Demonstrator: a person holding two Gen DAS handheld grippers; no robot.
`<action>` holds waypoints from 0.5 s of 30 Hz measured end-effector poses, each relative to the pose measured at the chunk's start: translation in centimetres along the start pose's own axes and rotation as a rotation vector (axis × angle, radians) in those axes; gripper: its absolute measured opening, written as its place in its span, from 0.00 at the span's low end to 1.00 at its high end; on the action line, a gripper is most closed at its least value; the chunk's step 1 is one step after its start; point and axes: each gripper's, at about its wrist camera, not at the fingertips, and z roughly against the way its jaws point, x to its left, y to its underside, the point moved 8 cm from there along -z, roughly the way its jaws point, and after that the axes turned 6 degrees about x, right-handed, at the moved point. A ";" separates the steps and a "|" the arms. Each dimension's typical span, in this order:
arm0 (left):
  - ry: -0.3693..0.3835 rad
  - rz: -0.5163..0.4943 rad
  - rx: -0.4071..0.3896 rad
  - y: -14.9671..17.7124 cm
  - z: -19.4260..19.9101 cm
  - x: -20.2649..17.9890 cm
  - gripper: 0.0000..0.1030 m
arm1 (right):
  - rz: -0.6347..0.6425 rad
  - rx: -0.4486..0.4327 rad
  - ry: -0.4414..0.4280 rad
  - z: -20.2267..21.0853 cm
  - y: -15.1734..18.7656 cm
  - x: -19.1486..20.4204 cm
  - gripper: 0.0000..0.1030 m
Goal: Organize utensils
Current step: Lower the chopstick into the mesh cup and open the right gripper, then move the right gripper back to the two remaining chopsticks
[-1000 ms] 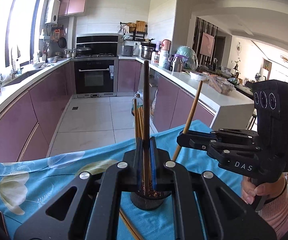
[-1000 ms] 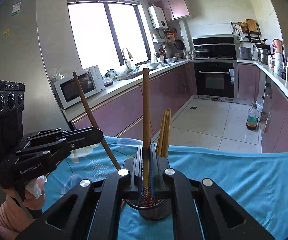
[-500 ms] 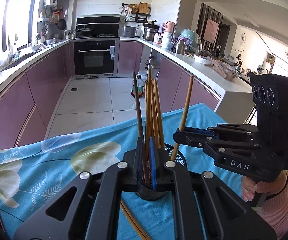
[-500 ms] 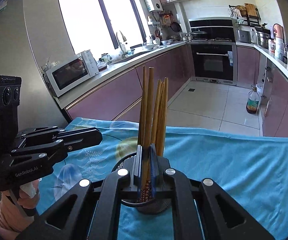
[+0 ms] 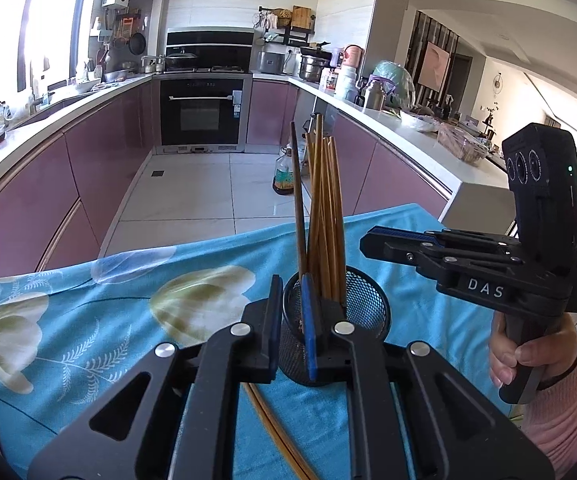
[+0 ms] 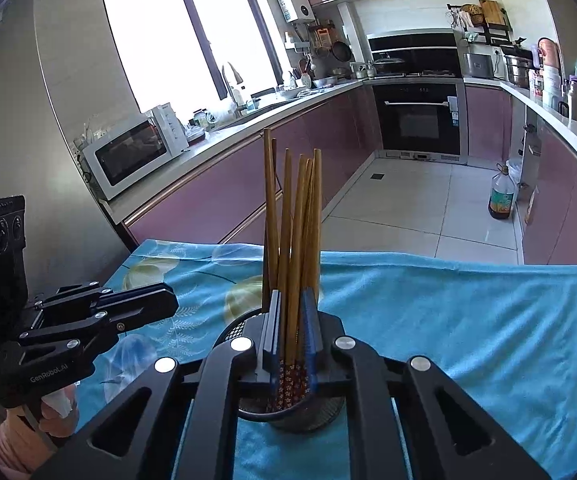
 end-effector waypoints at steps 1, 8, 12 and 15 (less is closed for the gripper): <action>-0.003 0.006 -0.001 0.2 0.1 0.2 0.12 | 0.002 -0.004 0.001 0.1 0.1 0.1 0.12; -0.046 0.018 -0.029 1.8 1.6 1.7 0.25 | 0.033 -0.035 -0.029 2.1 1.1 1.7 0.20; -0.065 0.025 -0.029 3.4 2.5 2.2 0.34 | 0.068 -0.047 -0.058 3.4 2.2 3.2 0.28; -0.082 0.026 -0.001 5.1 2.4 2.4 0.40 | 0.106 -0.030 -0.090 3.7 4.0 5.0 0.33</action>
